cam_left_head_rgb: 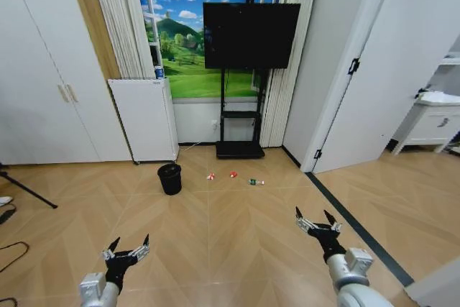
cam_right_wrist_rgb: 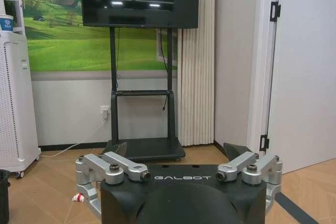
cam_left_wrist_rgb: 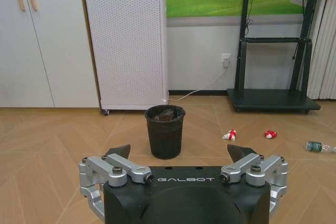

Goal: Pick up the trash bin and place the garbage on the floor into it.

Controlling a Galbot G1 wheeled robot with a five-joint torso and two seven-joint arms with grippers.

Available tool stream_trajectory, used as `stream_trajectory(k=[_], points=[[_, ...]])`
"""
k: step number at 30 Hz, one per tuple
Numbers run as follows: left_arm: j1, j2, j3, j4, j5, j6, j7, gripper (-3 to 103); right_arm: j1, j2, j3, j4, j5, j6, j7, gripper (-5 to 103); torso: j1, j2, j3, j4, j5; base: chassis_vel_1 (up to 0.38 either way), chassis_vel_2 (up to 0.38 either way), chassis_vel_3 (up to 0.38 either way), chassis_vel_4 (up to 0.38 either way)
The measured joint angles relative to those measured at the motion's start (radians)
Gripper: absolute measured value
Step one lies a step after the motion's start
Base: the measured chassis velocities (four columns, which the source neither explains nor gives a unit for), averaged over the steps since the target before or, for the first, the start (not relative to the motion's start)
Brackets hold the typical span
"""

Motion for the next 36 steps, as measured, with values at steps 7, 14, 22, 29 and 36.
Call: stream_trajectory(k=[7,14,22,29,36], points=[[0.003,0.002,-0.020,0.045,0.053,-0.155,0.116,100,-0.020,0.004,0.001,0.019,0.021,0.000,0.017,100,0.000,0.000,0.000,-0.0001,0.0003,0.000,0.000,0.000,0.000],[-0.027,0.015,-0.015,0.115,0.059,-0.221,0.151,100,-0.022,0.003,-0.001,0.018,0.034,0.017,0.018,100,0.000,0.000,0.000,-0.0001,-0.0001,0.000,0.000,0.000,0.000],[-0.024,0.019,-0.017,0.094,0.043,-0.211,0.146,102,-0.023,0.002,0.006,0.016,0.034,0.026,0.042,100,0.000,0.000,0.000,0.0001,0.0000,0.000,0.000,0.000,0.000],[-0.019,0.019,-0.021,0.071,0.036,-0.192,0.122,99,-0.028,-0.009,0.021,0.023,0.010,0.013,0.057,100,0.000,0.000,0.000,0.0000,-0.0001,0.000,0.000,0.000,0.000],[-0.005,0.020,-0.027,0.051,0.022,-0.178,0.111,99,-0.025,-0.013,0.012,0.018,0.024,0.015,0.055,100,0.000,0.000,0.000,0.0000,-0.0001,0.000,0.000,0.000,0.000]])
